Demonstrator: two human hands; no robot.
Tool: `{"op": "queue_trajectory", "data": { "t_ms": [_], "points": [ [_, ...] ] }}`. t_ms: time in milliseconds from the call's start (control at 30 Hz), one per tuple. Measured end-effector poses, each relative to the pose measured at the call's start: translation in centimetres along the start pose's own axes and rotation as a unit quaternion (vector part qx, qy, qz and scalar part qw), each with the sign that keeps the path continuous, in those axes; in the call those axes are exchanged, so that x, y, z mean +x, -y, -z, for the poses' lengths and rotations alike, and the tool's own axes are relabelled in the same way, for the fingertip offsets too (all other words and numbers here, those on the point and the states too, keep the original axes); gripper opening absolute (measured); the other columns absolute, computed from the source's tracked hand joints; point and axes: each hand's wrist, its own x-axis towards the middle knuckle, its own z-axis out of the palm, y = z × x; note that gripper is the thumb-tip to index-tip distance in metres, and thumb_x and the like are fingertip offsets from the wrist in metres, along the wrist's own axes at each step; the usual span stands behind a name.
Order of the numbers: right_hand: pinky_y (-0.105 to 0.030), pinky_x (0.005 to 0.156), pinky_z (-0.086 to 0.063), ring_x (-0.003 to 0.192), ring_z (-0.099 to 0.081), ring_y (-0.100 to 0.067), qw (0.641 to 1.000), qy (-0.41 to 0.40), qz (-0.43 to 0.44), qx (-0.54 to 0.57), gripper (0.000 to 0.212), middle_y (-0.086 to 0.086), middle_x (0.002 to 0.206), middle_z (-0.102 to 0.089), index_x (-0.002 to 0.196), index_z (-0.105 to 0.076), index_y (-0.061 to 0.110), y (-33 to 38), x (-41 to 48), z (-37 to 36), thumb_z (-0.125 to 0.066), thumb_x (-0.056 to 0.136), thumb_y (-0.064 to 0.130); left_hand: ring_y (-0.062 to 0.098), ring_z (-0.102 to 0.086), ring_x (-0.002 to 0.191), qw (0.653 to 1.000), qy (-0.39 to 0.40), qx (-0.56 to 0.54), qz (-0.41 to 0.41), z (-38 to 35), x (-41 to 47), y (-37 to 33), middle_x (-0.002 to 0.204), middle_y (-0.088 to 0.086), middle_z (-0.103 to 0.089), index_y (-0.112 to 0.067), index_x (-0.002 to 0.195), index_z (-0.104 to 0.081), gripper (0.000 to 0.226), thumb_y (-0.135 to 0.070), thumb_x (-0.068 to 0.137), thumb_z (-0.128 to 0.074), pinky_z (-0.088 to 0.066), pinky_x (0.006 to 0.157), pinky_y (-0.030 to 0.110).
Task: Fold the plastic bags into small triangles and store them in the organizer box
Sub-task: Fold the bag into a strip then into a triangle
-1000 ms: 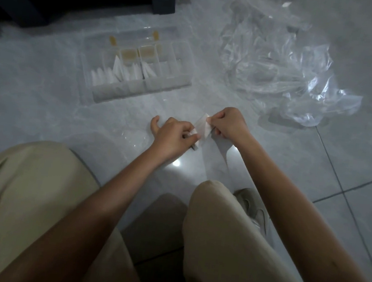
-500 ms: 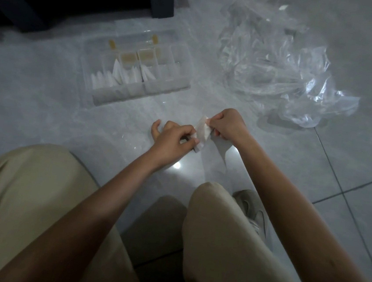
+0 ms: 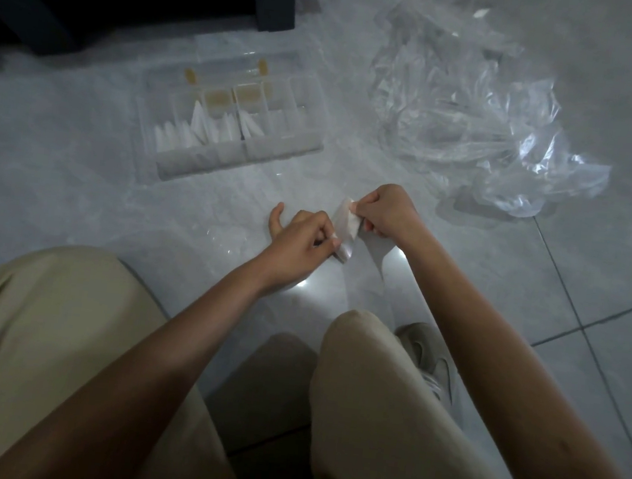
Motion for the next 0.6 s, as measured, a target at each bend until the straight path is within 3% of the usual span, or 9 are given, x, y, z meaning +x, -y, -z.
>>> {"op": "queue_trajectory", "data": {
  "t_ms": [100,200,267,333,467,533,600],
  "points": [
    [-0.024,0.053,-0.039,0.049,-0.048,-0.014,1.000,0.003,-0.001,-0.002,0.024,-0.001,0.055,-0.057,0.077,-0.068,0.005,0.1,0.0,0.1,-0.060,0.092,0.021,0.004,-0.047,0.107,1.000,0.002,-0.019,-0.002,0.2,0.0,-0.2,0.078,-0.013,-0.056,-0.019,0.101,-0.048,0.007,-0.024,0.097,-0.051,0.011,0.116,0.036],
    [-0.023,0.052,-0.038,0.048,-0.047,-0.014,1.000,0.006,0.002,-0.007,0.024,-0.001,0.054,-0.056,0.075,-0.068,0.005,0.1,-0.1,0.2,-0.060,0.092,0.020,0.002,-0.042,0.120,1.000,0.009,-0.003,0.005,1.0,0.0,-0.2,0.099,-0.014,-0.061,-0.028,0.124,-0.045,0.036,-0.030,0.091,-0.059,0.011,0.114,0.033],
    [-0.023,0.052,-0.039,0.048,-0.047,-0.014,1.000,0.007,0.007,-0.010,0.027,-0.001,0.054,-0.056,0.071,-0.067,0.006,0.2,-0.2,0.2,-0.061,0.092,0.021,0.002,-0.043,0.117,1.000,0.019,0.005,0.016,1.4,0.0,-0.4,0.101,-0.010,-0.063,-0.032,0.134,-0.041,0.053,-0.033,0.087,-0.065,0.009,0.113,0.033],
    [-0.023,0.052,-0.039,0.048,-0.048,-0.014,1.000,0.009,0.003,-0.009,0.026,-0.001,0.053,-0.057,0.071,-0.068,0.005,0.2,-0.2,0.2,-0.061,0.091,0.021,0.005,-0.047,0.117,1.000,-0.007,0.014,0.022,1.6,-0.1,-0.6,0.103,-0.009,-0.066,-0.032,0.136,-0.041,0.056,-0.035,0.086,-0.067,0.005,0.113,0.035],
    [-0.021,0.046,-0.036,0.042,-0.046,-0.012,1.000,0.002,0.002,0.004,0.024,0.000,0.047,-0.055,0.070,-0.067,0.005,0.2,-0.2,0.1,-0.062,0.090,0.017,0.017,-0.050,0.118,0.975,-0.161,0.148,-0.043,1.1,-0.5,-1.2,0.109,-0.003,-0.064,-0.022,0.122,-0.053,0.041,-0.034,0.085,-0.064,-0.007,0.112,0.043],
    [-0.021,0.047,-0.037,0.040,-0.047,-0.010,1.000,0.004,0.002,0.012,0.022,-0.001,0.049,-0.056,0.073,-0.068,0.004,0.2,-0.3,0.1,-0.062,0.090,0.017,0.022,-0.054,0.111,0.962,-0.184,0.180,-0.091,0.3,-0.8,-1.6,0.110,0.000,-0.063,-0.018,0.121,-0.056,0.044,-0.032,0.080,-0.061,-0.022,0.106,0.042],
    [-0.020,0.046,-0.036,0.034,-0.046,-0.006,1.000,0.005,-0.001,0.020,0.024,0.002,0.042,-0.055,0.071,-0.067,0.005,0.1,-0.3,0.1,-0.063,0.090,0.018,0.024,-0.056,0.108,0.969,-0.182,0.149,-0.076,-0.1,-0.7,-2.0,0.114,0.003,-0.061,-0.016,0.123,-0.055,0.046,-0.029,0.079,-0.061,-0.030,0.100,0.040]
  ]
}}
